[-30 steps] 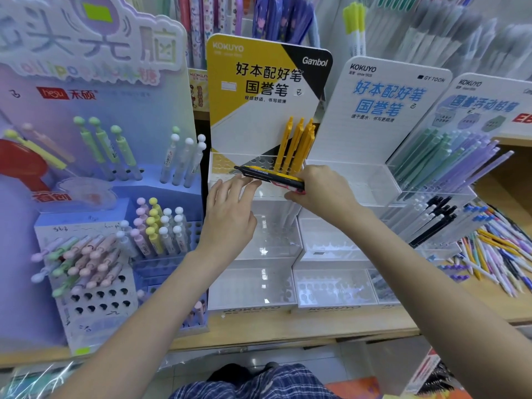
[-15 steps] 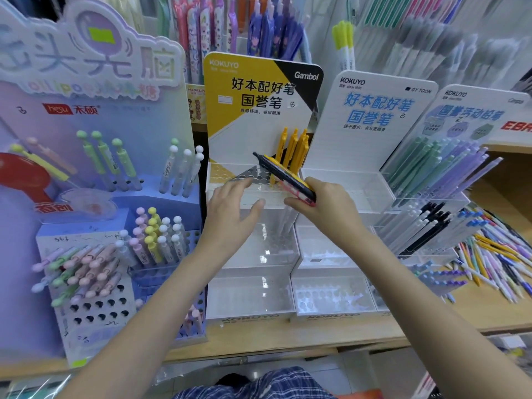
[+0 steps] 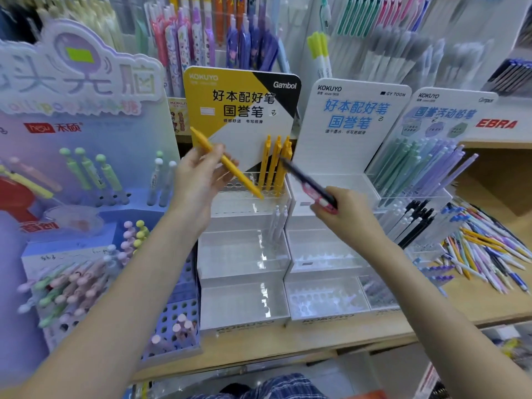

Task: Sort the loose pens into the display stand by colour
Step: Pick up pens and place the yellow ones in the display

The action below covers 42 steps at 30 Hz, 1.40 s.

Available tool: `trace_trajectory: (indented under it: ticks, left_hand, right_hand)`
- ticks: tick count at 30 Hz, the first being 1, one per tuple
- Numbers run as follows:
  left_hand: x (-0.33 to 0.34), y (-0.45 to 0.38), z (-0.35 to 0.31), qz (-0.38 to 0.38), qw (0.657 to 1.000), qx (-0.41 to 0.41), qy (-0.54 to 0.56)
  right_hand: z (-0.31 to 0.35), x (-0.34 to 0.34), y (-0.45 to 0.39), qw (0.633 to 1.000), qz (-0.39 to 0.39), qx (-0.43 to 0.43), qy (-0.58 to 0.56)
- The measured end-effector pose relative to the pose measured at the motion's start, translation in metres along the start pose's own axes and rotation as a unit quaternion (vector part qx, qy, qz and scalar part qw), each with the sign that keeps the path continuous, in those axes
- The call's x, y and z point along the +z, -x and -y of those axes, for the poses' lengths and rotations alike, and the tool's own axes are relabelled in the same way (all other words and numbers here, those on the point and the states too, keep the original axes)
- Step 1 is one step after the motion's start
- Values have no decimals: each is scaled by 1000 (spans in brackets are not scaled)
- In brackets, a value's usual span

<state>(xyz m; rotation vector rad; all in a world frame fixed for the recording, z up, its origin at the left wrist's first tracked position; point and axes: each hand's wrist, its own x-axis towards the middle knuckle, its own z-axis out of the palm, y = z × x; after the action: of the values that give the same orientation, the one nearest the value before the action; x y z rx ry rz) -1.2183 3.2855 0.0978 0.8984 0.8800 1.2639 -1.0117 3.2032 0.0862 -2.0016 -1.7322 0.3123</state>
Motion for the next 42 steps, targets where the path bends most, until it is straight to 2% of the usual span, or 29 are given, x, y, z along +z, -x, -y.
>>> trace_trajectory:
  ticks: [3, 6, 9, 12, 16, 17, 19, 21, 23, 30, 36, 42]
  left_hand:
    - [8, 8, 4, 66, 978, 44, -194]
    - [19, 17, 11, 129, 950, 71, -277]
    - [23, 20, 13, 155, 923, 113, -335]
    - [23, 18, 14, 159, 897, 141, -387]
    - [13, 12, 17, 179, 881, 138, -415]
    - [8, 8, 19, 167, 868, 149, -442]
    - [-4, 0, 26, 122, 819, 183, -530]
    - [-14, -6, 34, 100, 772, 182, -601]
    - [-20, -9, 43, 109, 750, 169, -630]
    - [-27, -15, 49, 99, 760, 186, -615]
    - [-27, -14, 52, 80, 757, 200, -617]
    - [-25, -13, 52, 74, 759, 213, -610]
  right_hand:
    - [16, -10, -4, 979, -20, 32, -202]
    - [40, -16, -11, 939, 5, 25, -343]
    - [52, -18, -18, 922, 2, 10, -387]
    - [57, -22, -22, 925, 3, 7, -379]
    - [54, -35, -33, 917, -25, 33, -397]
    - [53, -41, -36, 914, -32, 34, -402]
    - [52, -50, -43, 918, -52, 17, -392]
    - [55, -54, -49, 931, -77, -11, -356]
    - [62, -51, -55, 947, -86, -39, -307]
    - [63, -26, -75, 973, -100, -56, -201]
    - [64, -2, -82, 995, -62, -68, -40]
    - [67, -2, -90, 997, -35, -62, -6]
